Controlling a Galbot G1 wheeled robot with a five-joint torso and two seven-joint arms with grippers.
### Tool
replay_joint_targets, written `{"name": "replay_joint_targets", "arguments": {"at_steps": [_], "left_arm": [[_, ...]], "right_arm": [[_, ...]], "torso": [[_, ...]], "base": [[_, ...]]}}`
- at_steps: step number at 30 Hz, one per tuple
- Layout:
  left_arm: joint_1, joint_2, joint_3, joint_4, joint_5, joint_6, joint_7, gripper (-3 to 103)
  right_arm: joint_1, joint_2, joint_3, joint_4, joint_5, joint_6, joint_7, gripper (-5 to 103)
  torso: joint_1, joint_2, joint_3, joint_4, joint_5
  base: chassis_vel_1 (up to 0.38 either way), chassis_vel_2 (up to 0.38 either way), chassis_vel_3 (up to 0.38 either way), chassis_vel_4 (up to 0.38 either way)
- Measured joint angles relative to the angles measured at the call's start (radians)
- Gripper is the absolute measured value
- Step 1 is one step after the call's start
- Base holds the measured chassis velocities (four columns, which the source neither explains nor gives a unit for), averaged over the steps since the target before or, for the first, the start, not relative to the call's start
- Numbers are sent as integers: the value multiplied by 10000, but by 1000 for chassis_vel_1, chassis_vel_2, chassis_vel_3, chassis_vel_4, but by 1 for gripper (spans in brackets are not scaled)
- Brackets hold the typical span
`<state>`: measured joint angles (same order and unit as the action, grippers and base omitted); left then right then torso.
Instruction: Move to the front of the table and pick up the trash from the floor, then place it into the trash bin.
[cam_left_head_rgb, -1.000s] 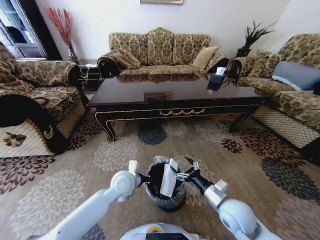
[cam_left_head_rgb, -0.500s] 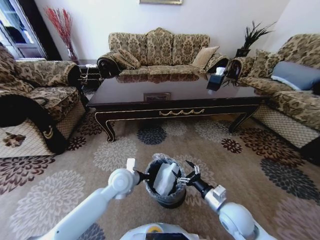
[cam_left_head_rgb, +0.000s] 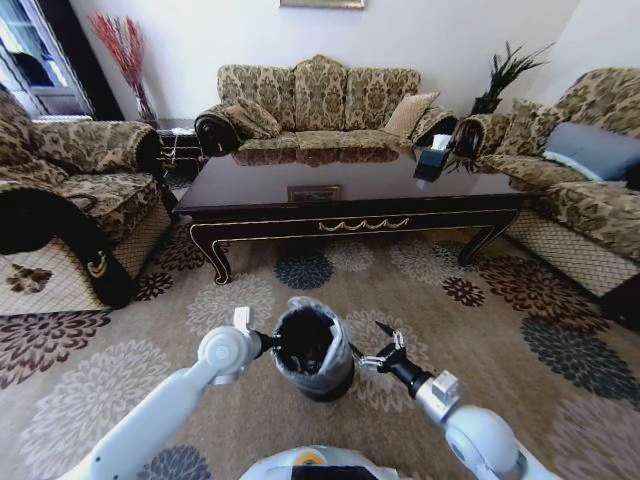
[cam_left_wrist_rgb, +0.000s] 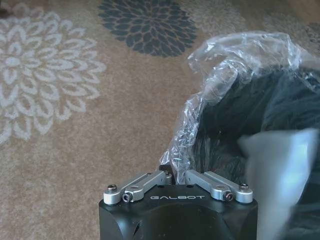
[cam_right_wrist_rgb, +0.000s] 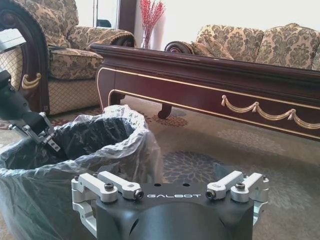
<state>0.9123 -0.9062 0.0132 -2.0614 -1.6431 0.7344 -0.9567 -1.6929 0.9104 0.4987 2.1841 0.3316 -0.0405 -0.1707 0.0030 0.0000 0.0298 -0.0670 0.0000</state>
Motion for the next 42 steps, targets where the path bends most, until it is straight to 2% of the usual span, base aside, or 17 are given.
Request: {"name": "replay_joint_targets", "arguments": {"at_steps": [9, 13, 16, 19, 25, 29, 42], "left_arm": [[158, 257, -367, 224, 31, 1, 177, 0], [233, 545, -741, 441, 6, 4, 282, 0], [212, 614, -910, 558, -10, 6, 324, 0], [210, 755, -1104, 676, -12, 6, 363, 0], [268, 837, -1149, 696, -12, 11, 382, 0], [355, 872, -1201, 687, -6, 11, 381, 0], [521, 943, -1276, 398, -89, 11, 218, 0]], "right_arm": [[124, 27, 128, -308, 342, 161, 20, 100], [512, 5, 120, -1495, 823, 391, 53, 100], [722, 35, 76, -2337, 798, 655, -46, 100], [945, 83, -111, -3577, 414, 1120, -257, 100], [1215, 102, -603, -4917, -320, 1421, -507, 100], [1754, 86, -1097, -6228, -1195, 1889, -1078, 100], [3559, 6, -2441, -8804, -1819, 2488, -1648, 100]], "torso": [[0, 0, 0, -1, -1], [0, 0, 0, 1, 0], [0, 0, 0, 0, 1], [0, 1, 0, 0, 1], [0, 0, 0, -1, 0], [0, 0, 0, -1, 0], [0, 0, 0, 0, -1]], "base": [[0, 0, 0, 0], [0, 0, 0, 0], [0, 0, 0, 0], [0, 0, 0, 0], [0, 0, 0, 0], [0, 0, 0, 0], [0, 0, 0, 0]]}}
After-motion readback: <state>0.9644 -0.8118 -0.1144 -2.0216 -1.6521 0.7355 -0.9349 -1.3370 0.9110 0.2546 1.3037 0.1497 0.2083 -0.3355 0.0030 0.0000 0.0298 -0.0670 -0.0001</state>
